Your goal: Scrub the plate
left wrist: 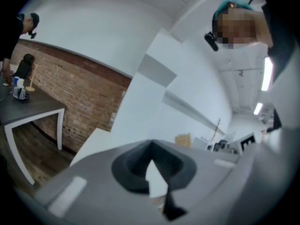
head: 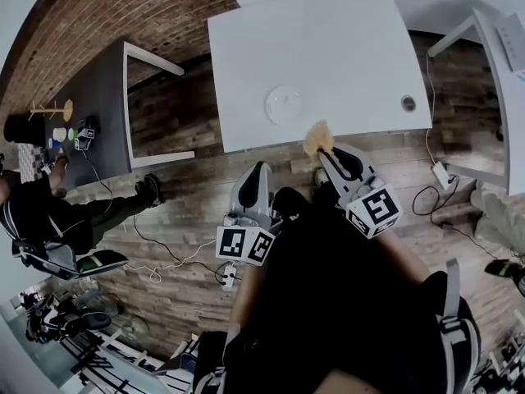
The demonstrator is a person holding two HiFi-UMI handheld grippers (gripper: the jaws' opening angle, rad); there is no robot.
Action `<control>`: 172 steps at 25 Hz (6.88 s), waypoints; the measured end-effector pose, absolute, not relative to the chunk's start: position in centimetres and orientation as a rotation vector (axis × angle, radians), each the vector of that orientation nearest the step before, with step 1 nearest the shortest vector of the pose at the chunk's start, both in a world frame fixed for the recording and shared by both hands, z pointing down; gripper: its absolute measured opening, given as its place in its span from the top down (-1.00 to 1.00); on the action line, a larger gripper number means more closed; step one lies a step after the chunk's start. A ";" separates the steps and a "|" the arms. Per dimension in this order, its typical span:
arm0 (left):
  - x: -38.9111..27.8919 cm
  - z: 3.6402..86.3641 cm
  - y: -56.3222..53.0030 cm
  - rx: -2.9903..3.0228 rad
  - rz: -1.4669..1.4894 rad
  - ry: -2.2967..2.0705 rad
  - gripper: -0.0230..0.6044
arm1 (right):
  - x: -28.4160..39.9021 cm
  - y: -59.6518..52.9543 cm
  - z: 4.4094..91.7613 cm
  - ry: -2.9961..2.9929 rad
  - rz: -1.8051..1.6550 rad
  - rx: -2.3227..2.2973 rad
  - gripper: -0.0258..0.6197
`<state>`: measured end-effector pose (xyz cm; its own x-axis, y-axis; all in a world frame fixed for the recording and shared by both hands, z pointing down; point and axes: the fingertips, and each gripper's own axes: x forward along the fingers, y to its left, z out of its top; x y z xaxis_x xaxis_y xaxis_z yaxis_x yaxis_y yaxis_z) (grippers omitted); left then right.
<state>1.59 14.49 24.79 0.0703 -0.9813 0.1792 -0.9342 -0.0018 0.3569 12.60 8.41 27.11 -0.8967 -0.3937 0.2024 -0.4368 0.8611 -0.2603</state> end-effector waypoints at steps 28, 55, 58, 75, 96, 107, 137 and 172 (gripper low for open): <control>-9.7 42.9 3.7 1.844 0.076 -1.283 0.92 | 6.5 0.6 33.9 -2.517 0.590 1.221 0.78; -6.6 57.2 0.6 1.541 0.139 -1.104 0.67 | 7.7 -1.2 44.9 -2.359 0.683 1.182 0.78; -6.2 57.2 0.4 1.540 0.151 -1.094 0.68 | 8.1 -1.1 46.1 -2.326 0.649 1.171 0.78; -6.1 57.5 0.8 1.388 0.032 -1.155 0.84 | 8.7 -0.2 54.2 -2.113 0.634 1.059 0.78; -6.3 57.6 1.0 1.349 -0.050 -1.228 0.85 | 6.2 1.0 55.6 -2.016 0.533 0.958 0.78; -6.3 57.6 0.4 1.341 -0.058 -1.218 0.85 | -0.3 4.0 55.6 -2.091 0.606 0.770 0.78; -6.2 57.5 0.7 1.319 -0.050 -1.210 0.85 | 5.5 -1.2 56.0 -1.972 0.567 0.876 0.78; -6.2 57.6 0.5 1.303 -0.072 -1.201 0.86 | 3.0 -2.1 56.7 -1.984 0.566 0.797 0.79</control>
<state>-6.17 0.46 57.61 0.4473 -0.6374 0.6274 -0.5581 0.3492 0.7527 3.02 -2.08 56.71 -0.3901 -0.3113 0.8666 -0.7217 0.6878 -0.0778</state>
